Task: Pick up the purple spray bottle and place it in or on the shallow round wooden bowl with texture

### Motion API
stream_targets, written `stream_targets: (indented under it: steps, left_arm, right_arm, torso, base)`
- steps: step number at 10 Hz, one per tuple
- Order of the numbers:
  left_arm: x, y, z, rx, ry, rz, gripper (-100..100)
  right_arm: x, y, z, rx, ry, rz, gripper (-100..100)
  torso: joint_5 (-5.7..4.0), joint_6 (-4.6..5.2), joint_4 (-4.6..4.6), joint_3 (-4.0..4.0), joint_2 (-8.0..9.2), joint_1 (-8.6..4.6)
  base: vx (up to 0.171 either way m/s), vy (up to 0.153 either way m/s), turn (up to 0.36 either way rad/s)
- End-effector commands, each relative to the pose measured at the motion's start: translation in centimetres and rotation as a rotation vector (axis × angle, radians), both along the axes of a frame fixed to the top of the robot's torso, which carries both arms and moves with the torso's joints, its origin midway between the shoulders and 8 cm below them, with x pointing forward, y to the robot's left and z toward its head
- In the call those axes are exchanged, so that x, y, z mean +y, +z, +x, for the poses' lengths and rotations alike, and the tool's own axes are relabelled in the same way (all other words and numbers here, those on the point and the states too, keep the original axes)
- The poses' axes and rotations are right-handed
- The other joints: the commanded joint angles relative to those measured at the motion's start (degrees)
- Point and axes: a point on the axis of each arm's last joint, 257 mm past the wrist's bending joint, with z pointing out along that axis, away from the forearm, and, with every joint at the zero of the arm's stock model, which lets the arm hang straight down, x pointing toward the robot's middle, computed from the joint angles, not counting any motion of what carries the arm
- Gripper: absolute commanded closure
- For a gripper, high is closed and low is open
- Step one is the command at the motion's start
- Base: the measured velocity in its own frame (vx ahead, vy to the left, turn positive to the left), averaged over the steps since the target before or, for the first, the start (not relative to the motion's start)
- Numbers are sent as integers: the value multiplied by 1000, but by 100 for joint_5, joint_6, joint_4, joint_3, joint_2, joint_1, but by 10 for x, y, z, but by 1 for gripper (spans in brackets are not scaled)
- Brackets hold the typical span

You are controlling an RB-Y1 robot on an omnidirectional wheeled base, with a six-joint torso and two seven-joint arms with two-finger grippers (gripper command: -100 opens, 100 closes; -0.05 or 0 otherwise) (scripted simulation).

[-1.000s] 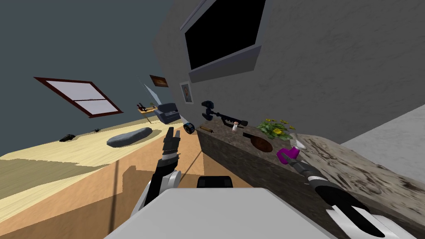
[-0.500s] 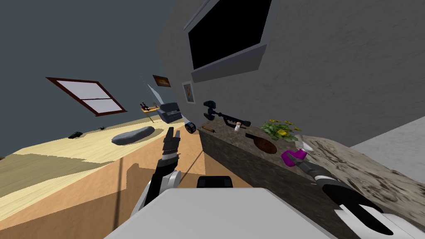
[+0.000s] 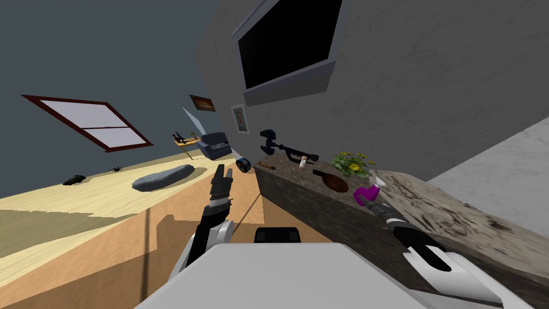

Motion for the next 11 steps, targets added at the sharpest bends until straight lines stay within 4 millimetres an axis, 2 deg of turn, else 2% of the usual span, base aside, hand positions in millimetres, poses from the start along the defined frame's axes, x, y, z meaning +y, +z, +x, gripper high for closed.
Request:
stream_targets:
  steps: [1, 3, 4, 6, 7, 8, 9, 11]
  left_arm:
    - [0, 0, 0, 0, 0, 0, 0]
    - [0, 0, 0, 0, 0, 0, 0]
    - [0, 0, 0, 0, 0, 0, 0]
    - [0, 0, 0, 0, 0, 0, 0]
    - [0, 0, 0, 0, 0, 0, 0]
    - [0, 0, 0, 0, 0, 0, 0]
    - [0, 0, 0, 0, 0, 0, 0]
    - [0, 0, 0, 0, 0, 0, 0]
  right_arm:
    - [2, -12, 12, 11, 3, 12, -100]
    - [2, -2, 34, -28, 8, 16, -100]
    - [15, -25, 40, 14, 28, 25, -100]
    - [10, -27, 53, 3, 15, 36, -100]
    - [13, -18, 67, -23, 25, 35, -100]
    - [21, -44, 71, 30, 34, 43, -100]
    - [22, -44, 80, 23, 34, 49, -100]
    - [29, -24, 109, -30, 53, 49, -100]
  torso:
    - [0, 0, 0, 0, 0, 0]
    - [2, -7, 1, -2, -6, 3]
    - [4, -7, -2, -9, -18, 8]
    - [3, -4, 2, 2, 1, 5]
    - [3, -7, 0, -2, -7, 4]
    - [3, -7, -2, -8, -17, 4]
    - [1, 0, -1, -2, -4, -1]
    - [4, -7, 1, -2, -6, 6]
  base:
    - [-81, -16, -113]
    - [-21, -4, 18]
    - [-58, -1, -172]
    - [-56, -8, -57]
    - [-10, -11, 21]
    - [-60, -25, -188]
    - [-74, -23, -108]
    - [-25, -1, 20]
